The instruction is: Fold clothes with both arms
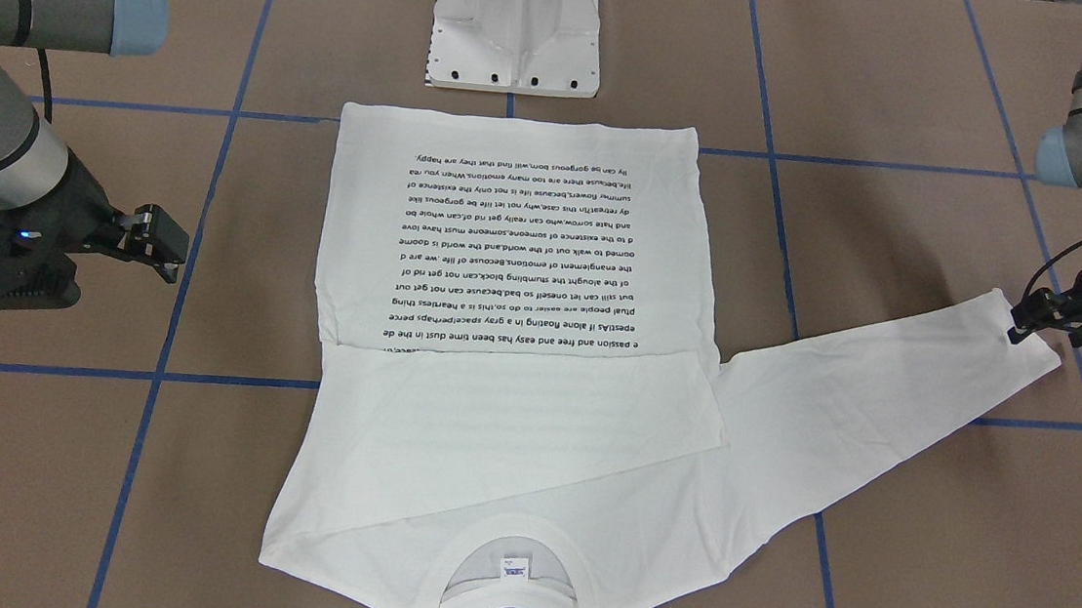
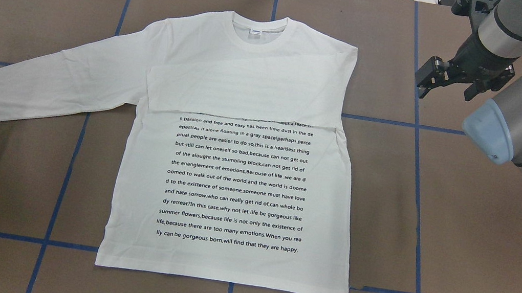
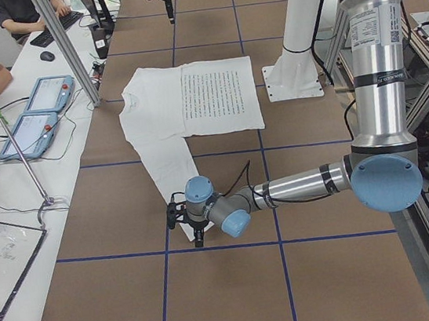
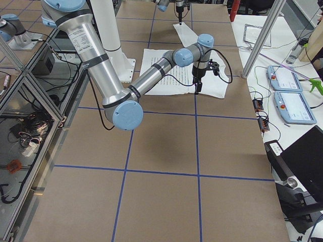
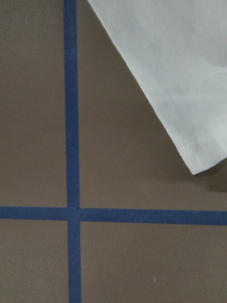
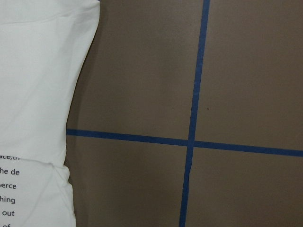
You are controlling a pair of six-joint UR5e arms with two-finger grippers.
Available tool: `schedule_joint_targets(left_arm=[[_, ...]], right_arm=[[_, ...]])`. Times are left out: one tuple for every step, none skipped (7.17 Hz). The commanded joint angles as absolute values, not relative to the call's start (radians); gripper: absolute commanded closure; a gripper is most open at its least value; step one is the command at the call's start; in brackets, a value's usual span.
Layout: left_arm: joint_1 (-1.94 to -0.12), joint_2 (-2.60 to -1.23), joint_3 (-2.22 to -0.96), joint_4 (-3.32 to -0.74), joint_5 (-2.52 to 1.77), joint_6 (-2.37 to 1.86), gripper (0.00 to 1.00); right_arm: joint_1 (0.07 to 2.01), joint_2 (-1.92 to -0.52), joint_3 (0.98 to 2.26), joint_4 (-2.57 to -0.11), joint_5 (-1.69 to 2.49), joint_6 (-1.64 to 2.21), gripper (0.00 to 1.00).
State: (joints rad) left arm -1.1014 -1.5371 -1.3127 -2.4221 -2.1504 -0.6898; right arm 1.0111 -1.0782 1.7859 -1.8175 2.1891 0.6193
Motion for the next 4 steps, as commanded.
schedule_joint_targets(left_arm=[[-1.101, -1.537, -1.315, -2.422, -2.151, -0.707, 0.27], [-1.101, -1.537, -1.315, -2.422, -2.151, -0.710, 0.37], [-1.101, -1.537, -1.316, -2.422, -2.151, -0.712, 0.45], [-1.101, -1.537, -1.316, -2.422, -2.151, -0.710, 0.47]], right_arm=[[1.012, -1.078, 1.795, -1.818, 2.191, 0.620, 0.00], [1.011, -1.078, 1.793, -1.818, 2.189, 0.620, 0.00], [1.012, -1.078, 1.795, -1.818, 2.191, 0.620, 0.00], [1.012, -1.078, 1.795, -1.818, 2.189, 0.620, 0.00]])
